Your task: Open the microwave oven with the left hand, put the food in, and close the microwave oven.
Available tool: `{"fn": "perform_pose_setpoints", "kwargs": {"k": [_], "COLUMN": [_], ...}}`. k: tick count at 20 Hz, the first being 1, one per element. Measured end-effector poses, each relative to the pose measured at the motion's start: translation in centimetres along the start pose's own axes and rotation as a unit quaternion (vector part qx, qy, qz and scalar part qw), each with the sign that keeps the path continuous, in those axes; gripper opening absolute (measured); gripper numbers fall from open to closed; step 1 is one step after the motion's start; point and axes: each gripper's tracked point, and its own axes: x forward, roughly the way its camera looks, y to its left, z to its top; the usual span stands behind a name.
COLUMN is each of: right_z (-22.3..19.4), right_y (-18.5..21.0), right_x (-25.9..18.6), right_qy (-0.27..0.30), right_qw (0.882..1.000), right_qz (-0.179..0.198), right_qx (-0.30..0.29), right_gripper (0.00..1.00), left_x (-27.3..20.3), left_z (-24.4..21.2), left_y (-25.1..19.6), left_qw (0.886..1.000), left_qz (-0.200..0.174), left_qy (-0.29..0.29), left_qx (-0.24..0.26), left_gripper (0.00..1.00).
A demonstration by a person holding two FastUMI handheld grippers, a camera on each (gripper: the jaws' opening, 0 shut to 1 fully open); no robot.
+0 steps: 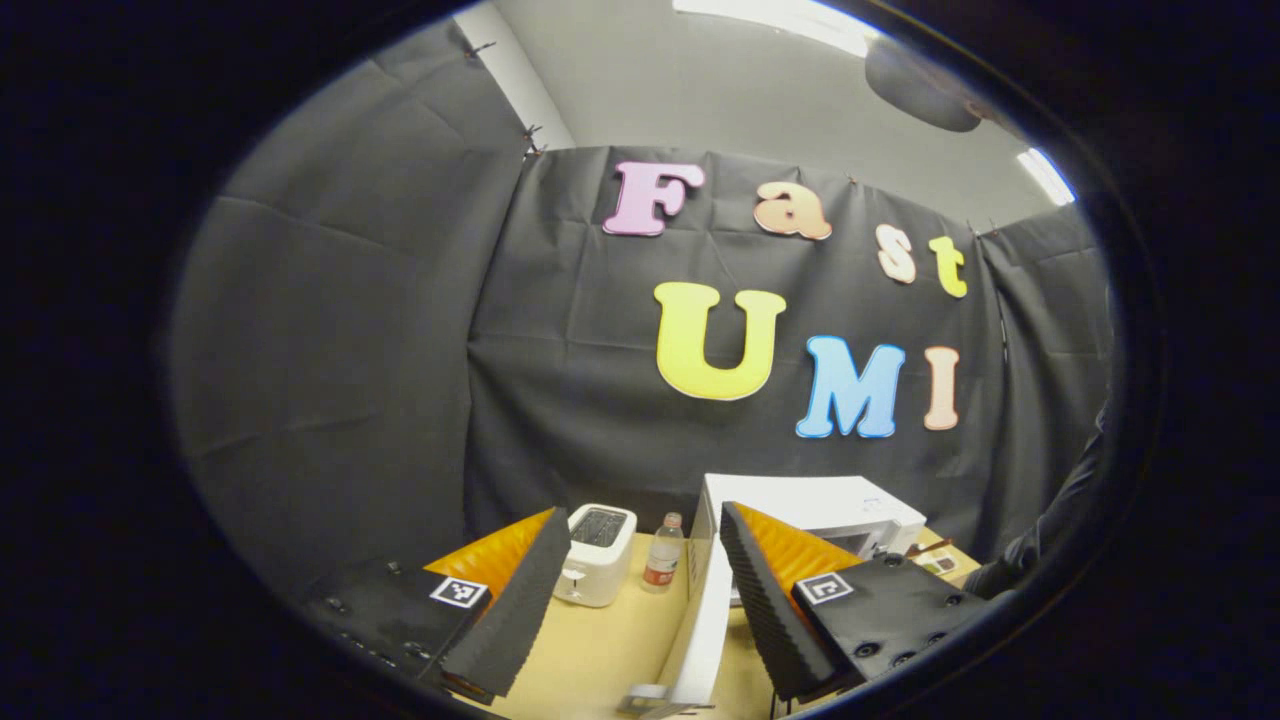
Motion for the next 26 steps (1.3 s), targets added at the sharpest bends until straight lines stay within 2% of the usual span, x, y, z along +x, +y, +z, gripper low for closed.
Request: {"fn": "perform_pose_setpoints", "kwargs": {"k": [2,4,8,11,12,14,16,19,23,26], "right_z": [-0.2,0.0,0.2,0.2,0.6,1.6,3.1,7.1,11.7,13.9], "right_y": [-0.7,-1.0,0.3,0.9,1.9,4.1,6.2,8.3,10.8,12.8], "right_x": [-0.7,-1.9,-6.5,-12.4,-14.8,-19.5,-24.9,-30.6,-36.8,-40.4], "right_qy": [0.005,0.014,0.042,0.08,0.081,0.072,0.063,0.011,-0.082,-0.137], "right_qw": [0.998,0.994,0.984,0.969,0.958,0.928,0.901,0.857,0.802,0.777], "right_qz": [-0.01,-0.015,0.016,0.035,0.058,0.1,0.122,0.121,0.112,0.107], "right_qx": [-0.066,-0.11,-0.171,-0.231,-0.269,-0.352,-0.412,-0.502,-0.581,-0.605], "right_gripper": [0.93,0.96,0.97,0.97,0.97,0.97,0.96,0.97,0.96,0.96], "left_x": [0.1,0.3,0.5,0.5,0.4,0.6,0.3,0.6,0.9,0.9], "left_z": [-0.2,-0.8,-1.1,-1.4,-1.6,-1.5,-1.6,-2.4,-3.1,-3.4], "left_y": [-0.4,-1.2,-3.5,-5.2,-5.7,-6.8,-8.0,-9.5,-11.6,-12.6], "left_qw": [1.0,1.0,0.999,0.999,0.999,0.998,0.998,0.997,0.995,0.995], "left_qz": [-0.005,-0.014,-0.033,-0.048,-0.052,-0.059,-0.067,-0.081,-0.097,-0.099], "left_qy": [0.001,0.004,0.002,-0.001,-0.001,-0.004,-0.007,-0.006,-0.006,-0.008], "left_qx": [-0.001,0.001,0.004,0.006,0.005,0.004,0.002,-0.002,0.002,0.014], "left_gripper": [0.96,0.96,0.97,0.96,0.96,0.97,0.96,0.96,0.96,0.97]}}
